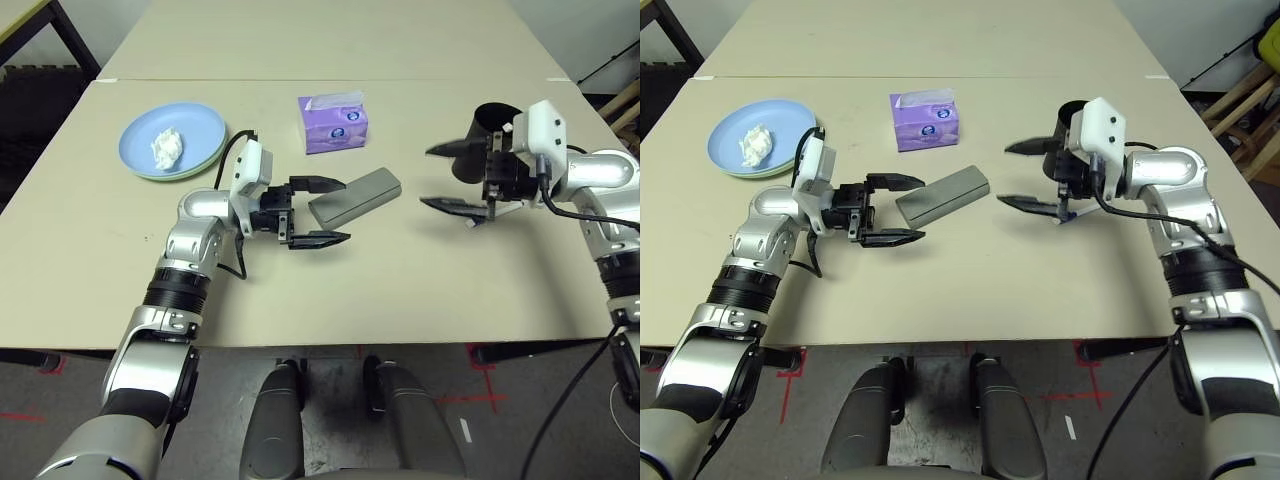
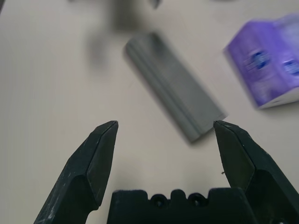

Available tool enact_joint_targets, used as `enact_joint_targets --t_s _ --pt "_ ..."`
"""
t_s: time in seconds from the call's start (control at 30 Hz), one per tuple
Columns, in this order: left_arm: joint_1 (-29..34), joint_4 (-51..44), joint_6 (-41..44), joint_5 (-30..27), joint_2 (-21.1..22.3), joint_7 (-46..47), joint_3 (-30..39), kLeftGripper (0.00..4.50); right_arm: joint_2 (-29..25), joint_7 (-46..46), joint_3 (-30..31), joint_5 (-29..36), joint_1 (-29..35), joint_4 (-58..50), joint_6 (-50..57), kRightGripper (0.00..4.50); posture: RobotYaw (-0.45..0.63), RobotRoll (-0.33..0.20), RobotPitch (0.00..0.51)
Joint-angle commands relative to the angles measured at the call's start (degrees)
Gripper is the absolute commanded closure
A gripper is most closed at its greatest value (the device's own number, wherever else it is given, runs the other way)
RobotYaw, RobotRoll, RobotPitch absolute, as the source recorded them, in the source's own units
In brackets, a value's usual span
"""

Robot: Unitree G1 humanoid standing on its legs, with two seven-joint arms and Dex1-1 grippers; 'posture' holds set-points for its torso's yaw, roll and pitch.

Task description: Organize and tidy the items on the table.

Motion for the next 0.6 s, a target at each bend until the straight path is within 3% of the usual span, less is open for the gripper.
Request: enact_joint_targets --t_s 0.03,0.3,0.6 --pt "0.12 -0.58 0.32 0.26 0.35 -0.37 -0.58 0.0 -0.51 2.28 4.63 -7.06 -2.32 4.95 -7.43 0.02 0.09 0.0 0.208" --pt "-0.29 -0.22 0.39 0.34 0.23 -0.29 -0.65 0.0 -3.17 3.18 13.75 -22.57 -11.51 15.7 -14.42 0.02 0.1 0.0 0.211" --pt "-0.09 -0.52 0.66 0.24 0.22 -0.22 -0.63 0.0 -4.08 3.36 18.19 -31.21 -16.0 20.59 -18.29 0.02 0.09 0.0 0.212"
